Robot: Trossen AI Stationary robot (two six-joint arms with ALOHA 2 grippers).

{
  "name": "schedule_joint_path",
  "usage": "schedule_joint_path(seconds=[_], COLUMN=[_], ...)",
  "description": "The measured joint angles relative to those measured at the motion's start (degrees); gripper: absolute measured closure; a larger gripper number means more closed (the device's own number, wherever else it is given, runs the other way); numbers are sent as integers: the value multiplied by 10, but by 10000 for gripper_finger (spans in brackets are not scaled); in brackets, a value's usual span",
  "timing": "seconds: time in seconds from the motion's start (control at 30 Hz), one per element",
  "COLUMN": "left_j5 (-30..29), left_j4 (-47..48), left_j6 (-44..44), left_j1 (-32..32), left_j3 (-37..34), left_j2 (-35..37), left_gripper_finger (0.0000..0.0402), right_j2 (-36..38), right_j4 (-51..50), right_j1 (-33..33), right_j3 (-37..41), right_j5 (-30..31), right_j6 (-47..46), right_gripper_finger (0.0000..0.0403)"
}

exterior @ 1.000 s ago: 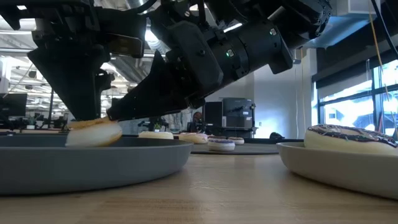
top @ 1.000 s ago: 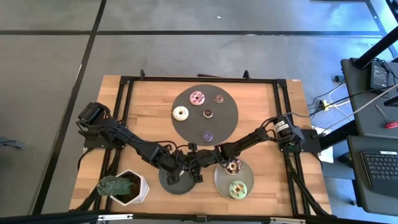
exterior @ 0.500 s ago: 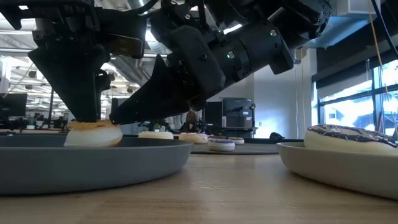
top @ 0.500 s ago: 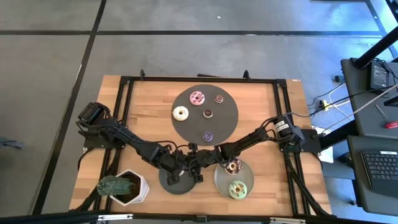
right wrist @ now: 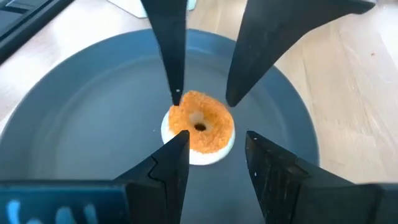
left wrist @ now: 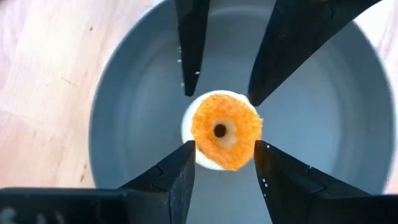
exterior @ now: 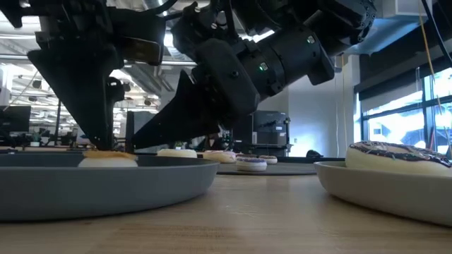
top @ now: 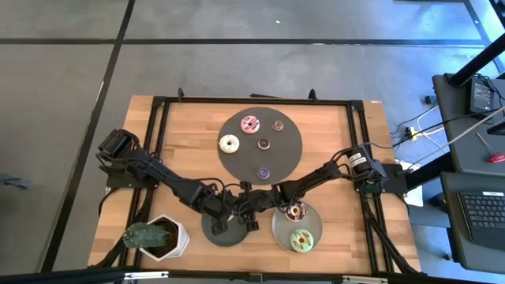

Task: Pick & Place donuts
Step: Put small purple donut on the black plate

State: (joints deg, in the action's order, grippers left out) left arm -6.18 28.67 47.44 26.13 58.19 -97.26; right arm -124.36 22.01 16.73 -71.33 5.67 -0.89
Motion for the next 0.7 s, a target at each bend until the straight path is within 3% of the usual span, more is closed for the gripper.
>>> schedule_joint_path(seconds=[0.2, 0.3, 0.5, 0.7], left_j5=[11, -17, -106, -123], left_j4=[-1, -12, -55, -126], left_j6=[4, -3, -18, -83], left_j1=[0, 0, -4, -26], left_j3=[0, 1, 1, 1], left_j2=[14, 22, 24, 24], left_gripper_finger=[241, 242, 240, 244], right_j2=[2, 27, 135, 288], right_j4=[-2, -51, -212, -223], right_j1=[0, 0, 0, 0], right_j3=[0, 0, 27, 168], right_j5=[0, -2, 3, 66], right_j6=[-1, 13, 28, -19], right_gripper_finger=[245, 245, 245, 245])
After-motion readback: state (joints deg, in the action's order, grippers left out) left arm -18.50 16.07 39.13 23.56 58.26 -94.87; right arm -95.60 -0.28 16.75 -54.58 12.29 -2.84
